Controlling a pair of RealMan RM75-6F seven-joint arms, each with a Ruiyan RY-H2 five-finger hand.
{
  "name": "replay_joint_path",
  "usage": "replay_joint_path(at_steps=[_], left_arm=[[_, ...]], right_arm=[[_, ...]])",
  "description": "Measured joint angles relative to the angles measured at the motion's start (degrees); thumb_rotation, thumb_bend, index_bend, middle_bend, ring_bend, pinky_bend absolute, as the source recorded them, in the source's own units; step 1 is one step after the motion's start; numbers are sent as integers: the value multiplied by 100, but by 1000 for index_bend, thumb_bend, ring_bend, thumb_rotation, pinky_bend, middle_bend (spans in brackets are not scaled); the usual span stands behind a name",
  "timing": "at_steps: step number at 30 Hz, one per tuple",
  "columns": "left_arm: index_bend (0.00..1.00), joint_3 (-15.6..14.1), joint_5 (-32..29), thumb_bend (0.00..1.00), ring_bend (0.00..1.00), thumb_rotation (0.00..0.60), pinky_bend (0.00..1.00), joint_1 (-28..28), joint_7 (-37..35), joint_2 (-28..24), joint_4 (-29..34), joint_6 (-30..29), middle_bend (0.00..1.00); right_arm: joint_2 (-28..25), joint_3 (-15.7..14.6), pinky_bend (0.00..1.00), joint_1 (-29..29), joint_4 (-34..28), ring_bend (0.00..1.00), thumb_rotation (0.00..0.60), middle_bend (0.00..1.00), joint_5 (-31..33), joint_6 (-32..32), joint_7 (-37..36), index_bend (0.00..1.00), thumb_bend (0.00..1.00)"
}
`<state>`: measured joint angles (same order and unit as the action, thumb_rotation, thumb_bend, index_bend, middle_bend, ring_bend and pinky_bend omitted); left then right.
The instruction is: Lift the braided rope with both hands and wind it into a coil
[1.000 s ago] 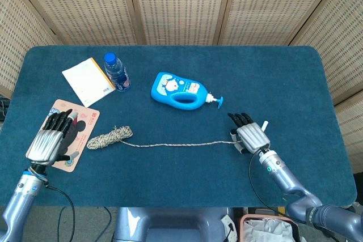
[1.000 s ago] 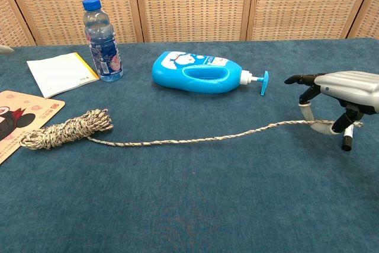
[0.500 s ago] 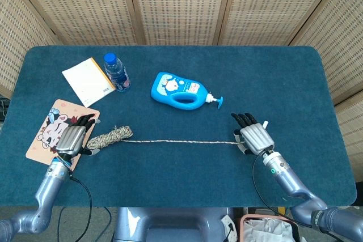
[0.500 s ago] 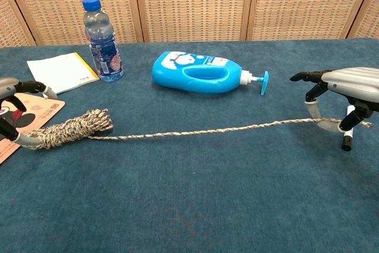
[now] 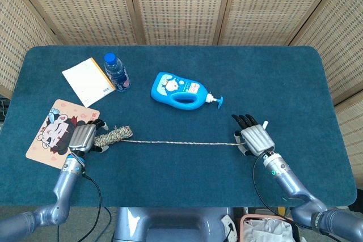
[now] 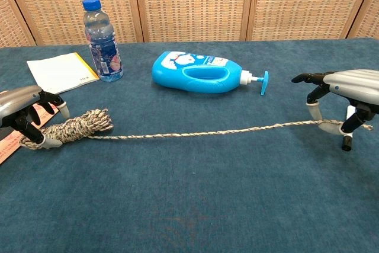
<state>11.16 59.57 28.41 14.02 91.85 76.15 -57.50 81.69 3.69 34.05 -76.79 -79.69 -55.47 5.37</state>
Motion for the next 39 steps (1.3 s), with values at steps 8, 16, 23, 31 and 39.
replay_joint_path(at_steps=[8, 16, 23, 31, 39], left_arm=[[414, 23, -180, 217, 270, 600, 415, 33, 115, 84, -91, -40, 304], [539, -13, -158, 415, 399, 600, 542, 163, 145, 218, -299, 92, 425], [627, 17, 2, 534, 454, 600, 586, 251, 166, 309, -521, -39, 484], [682, 27, 783, 566, 480, 600, 599, 499, -133, 134, -696, -108, 514], [728, -15, 1619, 583, 517, 600, 625, 1018, -652, 25, -1083, -15, 555]], right_arm=[[-15, 15, 0, 3, -24, 0, 600, 0, 17, 8, 37, 639, 463], [-52, 10, 0, -11, -96, 0, 600, 0, 11, -13, 73, 643, 465], [-165, -33, 0, -65, -223, 0, 600, 0, -83, -109, 68, 647, 466], [-489, -156, 0, -129, -705, 0, 600, 0, -493, -359, 12, 658, 467], [-1095, -199, 0, -117, -1731, 0, 600, 0, -1089, -696, -69, 671, 471]])
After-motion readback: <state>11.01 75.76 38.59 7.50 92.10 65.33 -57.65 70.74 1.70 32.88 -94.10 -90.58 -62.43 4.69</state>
